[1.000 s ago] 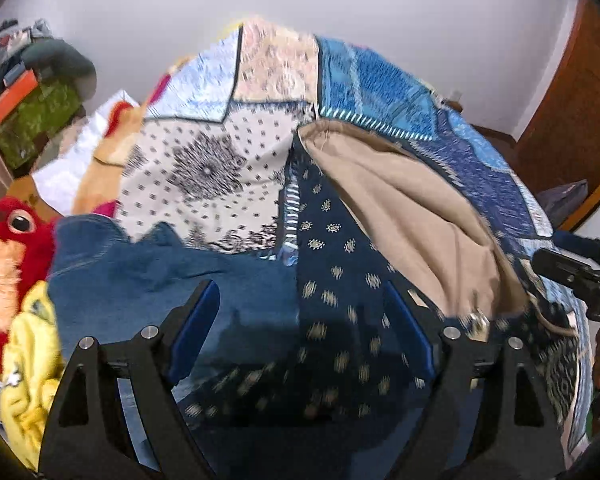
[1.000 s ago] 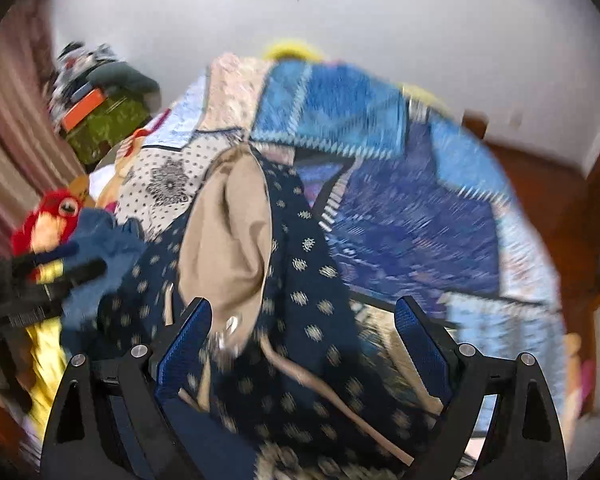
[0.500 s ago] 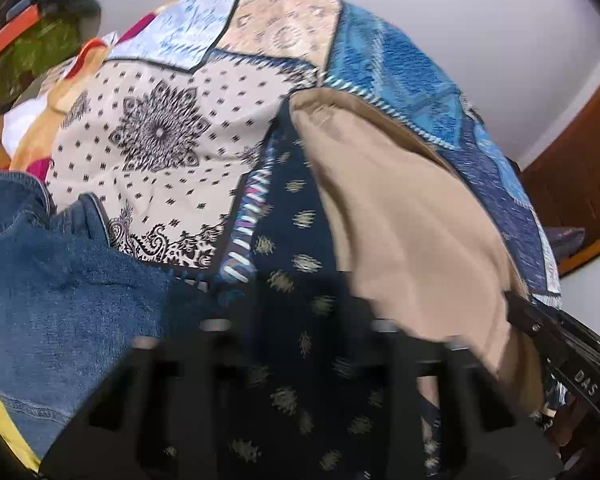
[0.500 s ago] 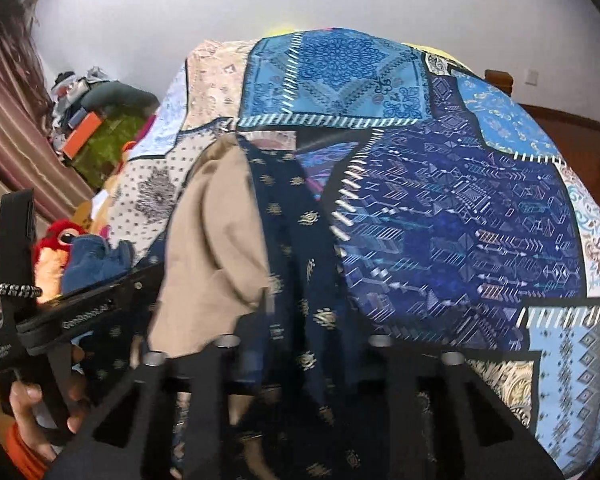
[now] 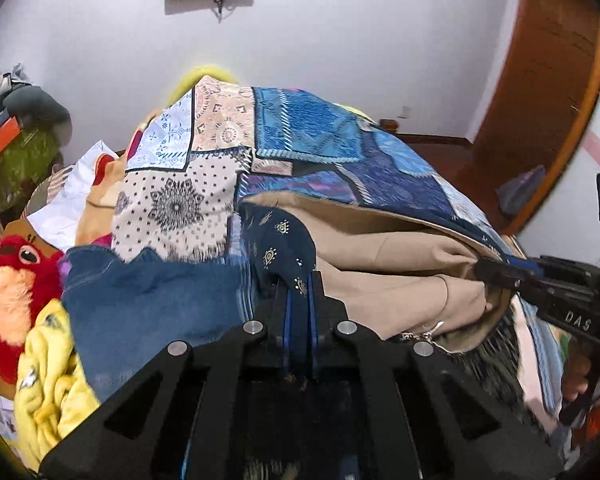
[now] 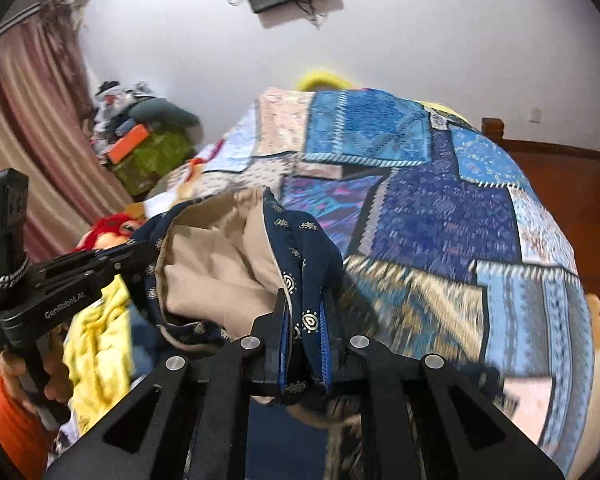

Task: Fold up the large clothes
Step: 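Grasp the beige hood with the right gripper and fold it over the body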

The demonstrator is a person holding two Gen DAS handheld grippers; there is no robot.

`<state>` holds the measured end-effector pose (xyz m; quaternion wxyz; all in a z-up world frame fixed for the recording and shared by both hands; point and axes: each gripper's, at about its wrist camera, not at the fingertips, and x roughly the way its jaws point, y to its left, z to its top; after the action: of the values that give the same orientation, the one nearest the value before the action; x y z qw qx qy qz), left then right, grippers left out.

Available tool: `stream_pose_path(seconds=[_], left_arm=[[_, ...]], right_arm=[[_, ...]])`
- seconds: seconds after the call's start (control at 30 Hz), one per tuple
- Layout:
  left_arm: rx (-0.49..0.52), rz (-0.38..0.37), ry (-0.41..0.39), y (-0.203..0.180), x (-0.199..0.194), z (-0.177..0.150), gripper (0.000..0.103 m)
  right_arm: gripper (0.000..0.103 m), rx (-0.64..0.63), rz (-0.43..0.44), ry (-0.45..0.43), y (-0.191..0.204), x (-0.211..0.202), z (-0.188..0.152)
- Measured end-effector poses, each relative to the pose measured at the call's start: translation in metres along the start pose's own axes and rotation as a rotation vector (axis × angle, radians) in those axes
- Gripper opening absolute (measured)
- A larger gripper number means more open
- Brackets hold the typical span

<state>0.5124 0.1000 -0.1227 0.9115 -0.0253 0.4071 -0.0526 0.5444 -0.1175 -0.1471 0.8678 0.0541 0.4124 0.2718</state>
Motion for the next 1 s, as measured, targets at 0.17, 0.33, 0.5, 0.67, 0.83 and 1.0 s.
stream_pose_path(seconds=[0.17, 0.33, 0.5, 0.67, 0.83, 1.0], left_arm=[[0.036, -0.031, 0.029, -0.011, -0.034, -0.049, 0.006], [0.028, -0.034, 0.071, -0.017, -0.042, -0.094, 0.006], [0.044, 0.024, 0.136, -0.018, -0.024, -0.134, 0.006], [0.062, 0.096, 0.222, -0.009, 0.007, -0.170, 0.007], [-0.003, 0.084, 0.253, 0.009, 0.028, -0.186, 0.017], [-0.026, 0.132, 0.239, 0.021, 0.031, -0.192, 0.056]], right_arm=[[0.010, -0.029, 0.009, -0.002, 0.015, -0.043, -0.045], [0.009, -0.068, -0.054, 0.018, 0.021, -0.065, -0.088], [0.010, -0.135, -0.168, 0.055, 0.017, -0.059, -0.116], [0.010, -0.187, -0.305, 0.126, -0.003, -0.035, -0.137], [0.032, -0.147, -0.379, 0.252, -0.036, -0.014, -0.154], [0.094, -0.219, -0.546, 0.188, -0.048, -0.029, -0.167]])
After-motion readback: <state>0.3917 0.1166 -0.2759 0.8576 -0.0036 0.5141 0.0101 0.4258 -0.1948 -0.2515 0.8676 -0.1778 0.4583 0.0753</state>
